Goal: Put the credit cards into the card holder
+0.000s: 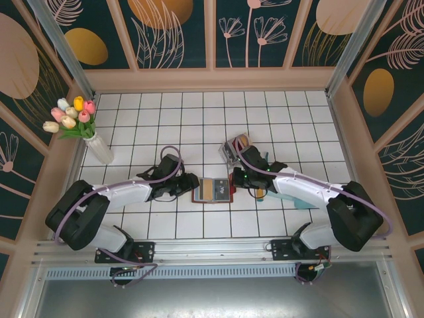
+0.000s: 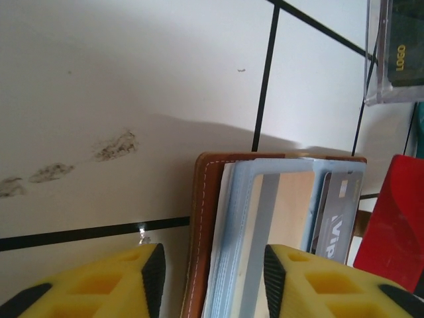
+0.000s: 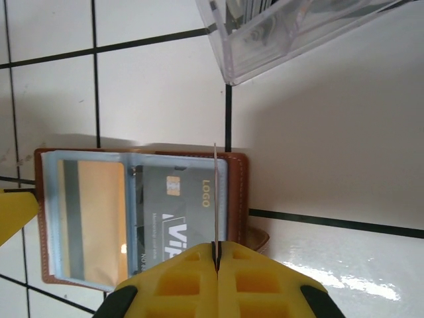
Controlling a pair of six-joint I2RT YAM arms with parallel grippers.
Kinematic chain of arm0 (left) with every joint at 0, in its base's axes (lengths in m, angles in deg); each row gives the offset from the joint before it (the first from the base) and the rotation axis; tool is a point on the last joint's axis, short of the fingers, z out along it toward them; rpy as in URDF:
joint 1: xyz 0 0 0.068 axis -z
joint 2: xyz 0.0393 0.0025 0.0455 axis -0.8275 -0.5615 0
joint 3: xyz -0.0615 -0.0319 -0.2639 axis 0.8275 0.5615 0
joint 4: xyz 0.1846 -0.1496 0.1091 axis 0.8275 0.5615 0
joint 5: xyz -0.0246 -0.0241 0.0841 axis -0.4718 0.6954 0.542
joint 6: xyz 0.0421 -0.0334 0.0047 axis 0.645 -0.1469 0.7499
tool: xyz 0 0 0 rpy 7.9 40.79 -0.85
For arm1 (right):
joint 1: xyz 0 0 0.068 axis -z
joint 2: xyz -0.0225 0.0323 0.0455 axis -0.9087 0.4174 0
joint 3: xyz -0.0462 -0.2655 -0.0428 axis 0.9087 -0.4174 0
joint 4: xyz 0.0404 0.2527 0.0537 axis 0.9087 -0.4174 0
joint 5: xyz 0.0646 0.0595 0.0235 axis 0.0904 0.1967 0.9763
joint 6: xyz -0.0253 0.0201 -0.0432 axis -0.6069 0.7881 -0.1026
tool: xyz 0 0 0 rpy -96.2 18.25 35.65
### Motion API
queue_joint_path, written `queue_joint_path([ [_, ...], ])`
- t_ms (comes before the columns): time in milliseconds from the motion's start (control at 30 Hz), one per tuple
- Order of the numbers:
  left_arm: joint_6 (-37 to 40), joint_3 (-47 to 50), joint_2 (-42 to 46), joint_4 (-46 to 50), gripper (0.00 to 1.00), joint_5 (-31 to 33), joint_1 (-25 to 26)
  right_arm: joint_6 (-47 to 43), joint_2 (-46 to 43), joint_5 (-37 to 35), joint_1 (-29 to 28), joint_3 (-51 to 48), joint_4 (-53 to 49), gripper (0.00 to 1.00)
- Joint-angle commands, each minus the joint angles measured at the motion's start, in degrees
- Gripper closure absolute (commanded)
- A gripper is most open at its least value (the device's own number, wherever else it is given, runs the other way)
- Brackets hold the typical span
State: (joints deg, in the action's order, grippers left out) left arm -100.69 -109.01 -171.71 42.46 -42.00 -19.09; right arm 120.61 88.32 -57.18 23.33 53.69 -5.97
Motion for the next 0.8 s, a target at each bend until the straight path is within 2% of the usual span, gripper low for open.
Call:
queue_joint_path([
  [0, 0.59, 0.83, -1.00, -2.48, 0.62, -2.21, 0.16, 0.41, 1.06, -0.91, -0.45, -1.06, 0.03, 1.00],
  [200, 0.95, 0.74, -1.99, -2.85, 0.80, -2.68, 0.16, 1.28, 1.32, 1.16, -0.41, -2.41, 3.72, 1.00],
  [333, 1.20, 0.59, -2.46, -3.04, 0.87, -2.84, 0.27, 1.85, 0.89, 2.41, -0.34, -2.66, 5.57, 1.00],
  [767, 1.29, 0.23, -3.46, -3.56, 0.92, -2.76, 0.36, 2.74, -3.93, 4.70, 0.47, -0.27, 5.05, 0.99],
])
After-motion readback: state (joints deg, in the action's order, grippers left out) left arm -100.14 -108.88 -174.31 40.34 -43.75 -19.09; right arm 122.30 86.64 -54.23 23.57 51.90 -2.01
